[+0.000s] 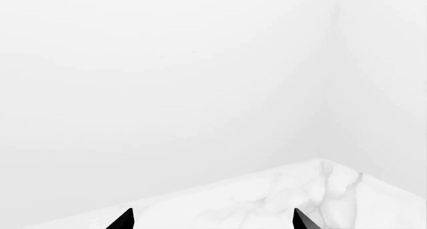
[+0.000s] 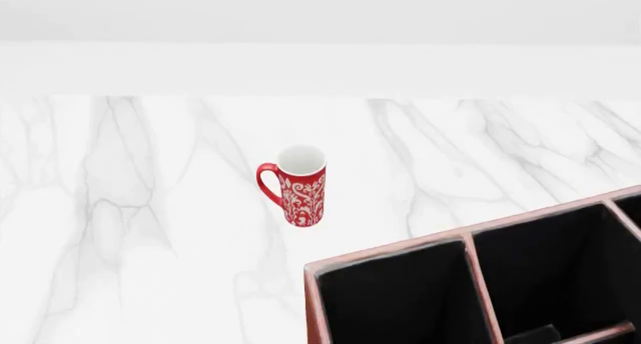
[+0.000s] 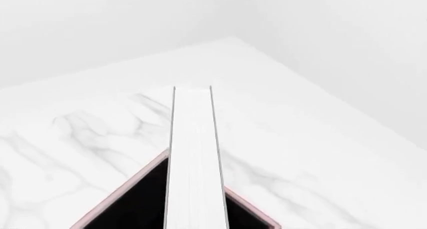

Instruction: Pick up the book and place it in the right compartment of the caddy.

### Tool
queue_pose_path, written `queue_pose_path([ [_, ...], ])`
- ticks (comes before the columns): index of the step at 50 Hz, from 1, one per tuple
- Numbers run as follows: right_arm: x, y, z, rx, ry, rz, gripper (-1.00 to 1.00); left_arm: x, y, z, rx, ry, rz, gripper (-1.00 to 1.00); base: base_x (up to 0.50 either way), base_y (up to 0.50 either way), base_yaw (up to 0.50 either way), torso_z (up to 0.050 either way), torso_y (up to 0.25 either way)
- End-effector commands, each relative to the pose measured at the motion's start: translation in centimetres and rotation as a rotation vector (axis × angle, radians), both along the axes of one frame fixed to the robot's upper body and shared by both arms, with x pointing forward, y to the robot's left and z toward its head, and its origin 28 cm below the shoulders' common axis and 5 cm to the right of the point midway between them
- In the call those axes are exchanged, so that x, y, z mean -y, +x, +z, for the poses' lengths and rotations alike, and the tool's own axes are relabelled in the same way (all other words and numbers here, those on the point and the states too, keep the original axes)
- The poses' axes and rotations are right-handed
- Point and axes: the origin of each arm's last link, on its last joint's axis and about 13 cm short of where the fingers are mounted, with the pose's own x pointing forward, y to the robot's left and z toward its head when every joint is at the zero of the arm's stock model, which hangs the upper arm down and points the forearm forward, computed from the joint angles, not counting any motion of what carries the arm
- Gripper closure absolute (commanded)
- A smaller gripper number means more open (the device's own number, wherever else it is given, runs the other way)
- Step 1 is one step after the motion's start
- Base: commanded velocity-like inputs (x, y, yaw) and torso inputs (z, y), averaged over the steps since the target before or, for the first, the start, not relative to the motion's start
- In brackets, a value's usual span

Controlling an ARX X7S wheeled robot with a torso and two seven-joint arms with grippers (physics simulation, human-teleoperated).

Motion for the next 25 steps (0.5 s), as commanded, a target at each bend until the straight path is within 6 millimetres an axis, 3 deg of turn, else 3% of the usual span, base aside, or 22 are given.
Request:
queue_pose_path([
  [1, 0.4, 0.3, -0.3, 0.010, -0.012, -0.027, 1.00, 0.0, 0.1, -0.1, -0.003, -0.001, -0.004, -1.00, 0.00, 0.00, 0.00, 0.000, 0.000],
  [25, 0.2, 1.4, -3.1, -0.033, 0.005, 0.003, 1.00, 0.1, 0.1, -0.2, -0.004, 0.001, -0.005, -1.00, 0.00, 0.00, 0.00, 0.000, 0.001],
])
